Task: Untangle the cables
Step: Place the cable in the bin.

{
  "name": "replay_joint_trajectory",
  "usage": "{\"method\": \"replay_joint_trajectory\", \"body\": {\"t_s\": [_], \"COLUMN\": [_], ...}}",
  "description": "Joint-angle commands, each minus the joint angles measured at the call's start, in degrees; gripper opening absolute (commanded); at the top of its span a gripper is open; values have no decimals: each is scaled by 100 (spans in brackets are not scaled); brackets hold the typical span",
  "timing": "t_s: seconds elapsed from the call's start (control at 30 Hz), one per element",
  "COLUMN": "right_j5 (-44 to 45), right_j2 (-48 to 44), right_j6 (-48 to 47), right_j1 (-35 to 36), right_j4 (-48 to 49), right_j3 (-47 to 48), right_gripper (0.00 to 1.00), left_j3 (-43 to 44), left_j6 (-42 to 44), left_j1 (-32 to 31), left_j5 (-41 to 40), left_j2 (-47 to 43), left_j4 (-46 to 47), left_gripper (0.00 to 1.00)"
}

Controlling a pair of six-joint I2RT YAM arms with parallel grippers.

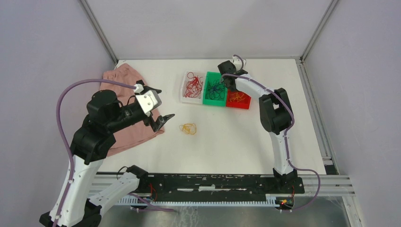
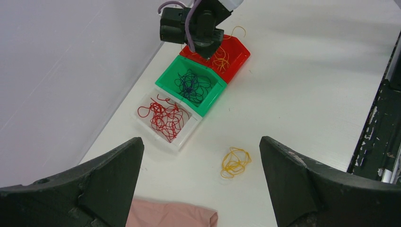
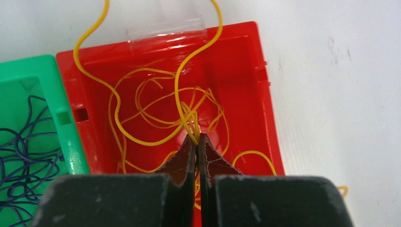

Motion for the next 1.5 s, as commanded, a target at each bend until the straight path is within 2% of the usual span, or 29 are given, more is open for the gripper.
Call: {"method": "replay_joint_trajectory", "body": {"t_s": [0.0, 0.13, 0.23, 0.43, 0.53, 0.73, 0.87, 1.03, 1.1, 1.23, 1.47], "right_j5": [3, -134, -303, -618, -839, -1104, -1268, -1421, -1368, -1210, -1094], "right_j2": [147, -58, -361, -999, -1310, -1649, -1320, -587, -330, -3, 333], "right_j6": [-124, -95, -122, -259, -307, -427, -390, -396, -388, -380, -462], "right_j1": [-6, -19, -47, -116, -170, -284, -365, -382, -388, -385, -381], "right_j4": [-350, -404, -311, -384, -365, -363, -338, -310, -306, -204, 46], "right_j3": [327, 388, 337, 310, 216, 246, 520, 932, 987, 953, 908], "right_gripper": [16, 38, 50, 63, 66, 66, 61, 46, 37, 26, 15], "left_j3": [55, 40, 55, 123, 136, 128, 112, 109, 105, 61, -28], "left_j6": [174, 174, 163, 126, 146, 153, 158, 161, 178, 227, 319], "left_j1": [14, 13, 19, 20, 13, 14, 17, 16, 13, 19, 16], "left_j5": [-38, -16, 21, 71, 76, 116, 133, 97, 72, 39, -22], "left_j2": [-20, -26, -15, -47, -49, -23, 2, -1, -2, -18, -30], "left_j4": [156, 173, 173, 169, 132, 129, 125, 129, 129, 120, 121], "left_gripper": [99, 99, 99, 99, 99, 99, 99, 99, 99, 99, 99]}}
